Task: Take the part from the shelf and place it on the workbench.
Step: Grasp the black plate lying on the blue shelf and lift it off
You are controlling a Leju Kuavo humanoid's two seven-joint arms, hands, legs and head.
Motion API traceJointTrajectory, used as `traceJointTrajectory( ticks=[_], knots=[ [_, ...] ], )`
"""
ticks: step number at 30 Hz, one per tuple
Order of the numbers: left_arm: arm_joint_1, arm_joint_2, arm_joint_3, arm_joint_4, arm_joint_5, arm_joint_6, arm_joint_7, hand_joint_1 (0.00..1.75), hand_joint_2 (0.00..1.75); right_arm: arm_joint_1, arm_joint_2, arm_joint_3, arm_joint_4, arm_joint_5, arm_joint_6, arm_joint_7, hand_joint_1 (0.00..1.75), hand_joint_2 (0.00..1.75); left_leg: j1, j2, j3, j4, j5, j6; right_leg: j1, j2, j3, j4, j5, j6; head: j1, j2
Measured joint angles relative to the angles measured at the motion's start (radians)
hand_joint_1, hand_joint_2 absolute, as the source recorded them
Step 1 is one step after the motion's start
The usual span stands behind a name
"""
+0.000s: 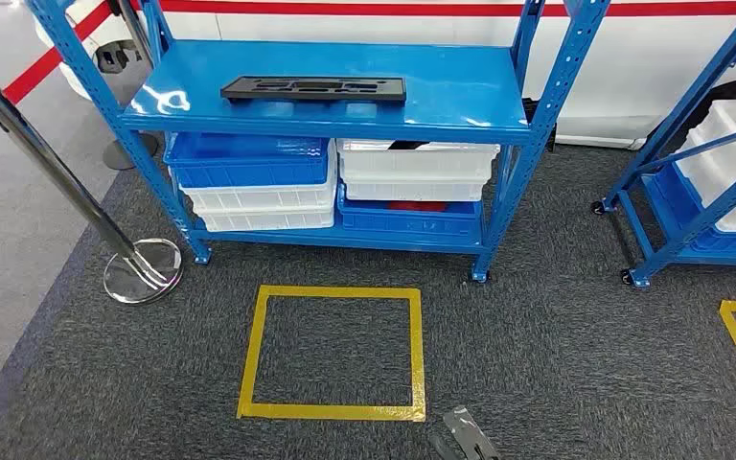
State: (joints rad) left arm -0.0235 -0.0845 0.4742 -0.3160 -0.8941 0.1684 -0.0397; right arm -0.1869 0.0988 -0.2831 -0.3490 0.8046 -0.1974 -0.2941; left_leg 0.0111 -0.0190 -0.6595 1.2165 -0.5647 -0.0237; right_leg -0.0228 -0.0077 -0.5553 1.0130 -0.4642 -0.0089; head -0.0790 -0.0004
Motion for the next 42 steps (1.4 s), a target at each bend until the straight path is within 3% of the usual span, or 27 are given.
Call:
traceJointTrajectory(
  ticks=[3, 4, 6, 8, 9, 13, 15, 17, 18, 19, 20, 21, 23, 24, 26, 29, 32, 33, 34, 35, 37, 38, 40, 42],
  knots=[
    [-0.008, -0.006, 0.020, 0.006, -0.042, 0.006, 0.000, 0.00, 0.00, -0.024, 0.003, 0.003, 0.000, 0.044, -0.021, -0.018, 0.00, 0.00, 0.003, 0.003, -0.041, 0.087, -0.021, -0.004, 0.002, -0.013, -0.002, 0.001, 0.000, 0.000, 0.000, 0.000],
    [-0.009, -0.008, 0.030, 0.008, -0.061, 0.009, 0.000, 0.00, 0.00, -0.038, 0.004, 0.006, -0.002, 0.065, -0.031, -0.026, 0.00, 0.00, 0.005, 0.004, -0.037, 0.081, -0.006, -0.006, 0.002, -0.018, -0.002, 0.002, 0.000, 0.001, 0.000, 0.000],
    [-0.013, -0.010, 0.048, 0.012, -0.097, 0.014, 0.001, 0.00, 0.00, -0.068, 0.006, 0.020, -0.010, 0.108, -0.051, -0.040, 0.00, 0.00, 0.011, 0.013, 0.020, -0.038, 0.062, -0.007, 0.001, -0.022, -0.001, 0.004, -0.002, 0.007, 0.000, 0.000],
    [-0.022, -0.015, 0.066, 0.018, -0.132, 0.019, 0.002, 0.00, 0.00, -0.102, 0.007, 0.043, -0.027, 0.149, -0.070, -0.050, 0.00, 0.00, 0.009, 0.021, 0.074, -0.154, 0.104, 0.000, 0.004, -0.023, -0.003, 0.011, -0.005, 0.019, 0.000, 0.000],
    [-0.027, -0.018, 0.075, 0.021, -0.150, 0.022, 0.004, 0.00, 0.00, -0.118, 0.007, 0.058, -0.038, 0.169, -0.078, -0.054, 0.00, 0.00, 0.006, 0.023, 0.084, -0.178, 0.109, 0.007, 0.005, -0.024, -0.005, 0.013, -0.005, 0.025, 0.000, 0.000],
    [-0.037, -0.023, 0.112, 0.029, -0.211, 0.032, 0.014, 0.00, 0.00, -0.179, 0.003, 0.134, -0.093, 0.233, -0.105, -0.065, 0.00, 0.00, -0.003, 0.017, 0.082, -0.187, 0.115, 0.042, -0.002, -0.019, -0.013, 0.026, -0.013, 0.048, 0.000, 0.000],
    [-0.045, -0.025, 0.129, 0.033, -0.240, 0.037, 0.018, 0.00, 0.00, -0.207, -0.004, 0.176, -0.124, 0.258, -0.116, -0.067, 0.00, 0.00, -0.003, 0.015, 0.081, -0.190, 0.119, 0.054, -0.002, -0.009, -0.054, 0.113, -0.063, 0.051, 0.000, 0.000],
    [-0.053, -0.030, 0.147, 0.038, -0.266, 0.041, 0.021, 0.00, 0.00, -0.231, -0.014, 0.219, -0.155, 0.282, -0.125, -0.068, 0.00, 0.00, -0.009, 0.011, 0.079, -0.190, 0.120, 0.062, 0.002, -0.003, -0.125, 0.251, -0.117, 0.049, 0.000, 0.000],
    [-0.056, -0.032, 0.156, 0.041, -0.279, 0.043, 0.023, 0.00, 0.00, -0.243, -0.021, 0.242, -0.171, 0.293, -0.129, -0.067, 0.00, 0.00, -0.013, 0.008, 0.079, -0.190, 0.120, 0.064, 0.005, -0.002, -0.149, 0.293, -0.123, 0.046, 0.000, 0.000],
    [-0.057, -0.035, 0.166, 0.044, -0.291, 0.044, 0.025, 0.00, 0.00, -0.255, -0.029, 0.267, -0.189, 0.304, -0.133, -0.067, 0.00, 0.00, -0.018, 0.005, 0.080, -0.190, 0.120, 0.066, 0.009, -0.002, -0.157, 0.300, -0.109, 0.040, 0.000, 0.000],
    [-0.059, -0.037, 0.174, 0.046, -0.303, 0.046, 0.027, 0.00, 0.00, -0.268, -0.038, 0.292, -0.209, 0.314, -0.137, -0.067, 0.00, 0.00, -0.022, 0.001, 0.082, -0.190, 0.120, 0.067, 0.014, 0.000, -0.144, 0.263, -0.077, 0.031, 0.000, 0.000],
    [-0.061, -0.039, 0.183, 0.049, -0.313, 0.047, 0.029, 0.00, 0.00, -0.282, -0.046, 0.315, -0.229, 0.322, -0.140, -0.066, 0.00, 0.00, -0.025, -0.002, 0.084, -0.190, 0.120, 0.068, 0.022, 0.004, -0.116, 0.195, -0.034, 0.019, 0.000, 0.000],
    [-0.067, -0.047, 0.199, 0.054, -0.333, 0.052, 0.033, 0.00, 0.00, -0.316, -0.065, 0.359, -0.272, 0.338, -0.145, -0.064, 0.00, 0.00, -0.028, -0.005, 0.084, -0.190, 0.120, 0.068, 0.036, 0.010, -0.059, 0.064, 0.020, -0.006, 0.000, 0.000],
    [-0.070, -0.051, 0.207, 0.057, -0.342, 0.055, 0.035, 0.00, 0.00, -0.333, -0.073, 0.379, -0.292, 0.345, -0.147, -0.063, 0.00, 0.00, -0.028, -0.005, 0.082, -0.190, 0.121, 0.066, 0.042, 0.012, -0.044, 0.028, 0.030, -0.013, 0.000, 0.000],
    [-0.073, -0.057, 0.219, 0.060, -0.360, 0.059, 0.036, 0.00, 0.00, -0.357, -0.083, 0.411, -0.330, 0.359, -0.151, -0.060, 0.00, 0.00, -0.025, -0.006, 0.079, -0.193, 0.123, 0.060, 0.046, 0.012, -0.039, 0.007, 0.032, -0.017, 0.000, 0.000],
    [-0.074, -0.061, 0.234, 0.060, -0.383, 0.062, 0.037, 0.00, 0.00, -0.382, -0.099, 0.461, -0.401, 0.379, -0.153, -0.049, 0.00, 0.00, -0.027, -0.001, 0.066, -0.161, 0.099, 0.046, 0.033, 0.005, -0.023, -0.025, 0.046, -0.014, 0.000, 0.000],
    [-0.080, -0.064, 0.262, 0.063, -0.406, 0.064, 0.038, 0.00, 0.00, -0.420, -0.121, 0.529, -0.479, 0.401, -0.152, -0.039, 0.00, 0.00, -0.012, 0.003, -0.020, 0.017, 0.015, 0.023, 0.025, 0.000, -0.018, -0.036, 0.051, -0.013, 0.000, 0.000],
    [-0.082, -0.065, 0.273, 0.065, -0.412, 0.065, 0.038, 0.00, 0.00, -0.428, -0.129, 0.550, -0.504, 0.408, -0.152, -0.036, 0.00, 0.00, -0.005, 0.004, -0.046, 0.067, 0.002, 0.016, 0.023, -0.002, -0.018, -0.035, 0.050, -0.012, 0.000, 0.000],
    [-0.083, -0.066, 0.283, 0.066, -0.418, 0.066, 0.038, 0.00, 0.00, -0.434, -0.136, 0.572, -0.527, 0.415, -0.151, -0.032, 0.00, 0.00, 0.002, 0.006, -0.055, 0.081, 0.007, 0.008, 0.021, -0.004, -0.018, -0.033, 0.048, -0.009, 0.000, 0.000],
    [-0.083, -0.067, 0.295, 0.068, -0.423, 0.068, 0.038, 0.00, 0.00, -0.441, -0.143, 0.596, -0.552, 0.423, -0.150, -0.028, 0.00, 0.00, 0.010, 0.009, -0.045, 0.054, 0.033, -0.001, 0.017, -0.005, -0.018, -0.030, 0.045, -0.004, 0.000, 0.000],
    [-0.085, -0.072, 0.318, 0.073, -0.433, 0.071, 0.036, 0.00, 0.00, -0.460, -0.157, 0.645, -0.601, 0.437, -0.149, -0.020, 0.00, 0.00, 0.023, 0.017, 0.014, -0.074, 0.100, -0.018, 0.009, -0.005, -0.020, -0.015, 0.036, 0.011, 0.000, 0.000],
    [-0.087, -0.075, 0.330, 0.076, -0.438, 0.073, 0.035, 0.00, 0.00, -0.472, -0.164, 0.670, -0.626, 0.444, -0.148, -0.016, 0.00, 0.00, 0.025, 0.018, 0.041, -0.131, 0.120, -0.018, 0.007, -0.005, -0.024, -0.004, 0.030, 0.020, 0.000, 0.000],
    [-0.092, -0.083, 0.355, 0.081, -0.447, 0.077, 0.033, 0.00, 0.00, -0.496, -0.176, 0.718, -0.671, 0.458, -0.146, -0.010, 0.00, 0.00, 0.020, 0.017, 0.059, -0.172, 0.122, -0.004, 0.007, -0.004, -0.032, 0.009, 0.024, 0.034, 0.001, 0.000],
    [-0.096, -0.087, 0.382, 0.085, -0.454, 0.080, 0.031, 0.00, 0.00, -0.514, -0.187, 0.766, -0.715, 0.471, -0.145, -0.004, 0.00, 0.00, 0.014, 0.013, 0.056, -0.173, 0.122, 0.020, 0.004, -0.005, -0.034, 0.010, 0.023, 0.043, 0.002, 0.000]
  ],
)
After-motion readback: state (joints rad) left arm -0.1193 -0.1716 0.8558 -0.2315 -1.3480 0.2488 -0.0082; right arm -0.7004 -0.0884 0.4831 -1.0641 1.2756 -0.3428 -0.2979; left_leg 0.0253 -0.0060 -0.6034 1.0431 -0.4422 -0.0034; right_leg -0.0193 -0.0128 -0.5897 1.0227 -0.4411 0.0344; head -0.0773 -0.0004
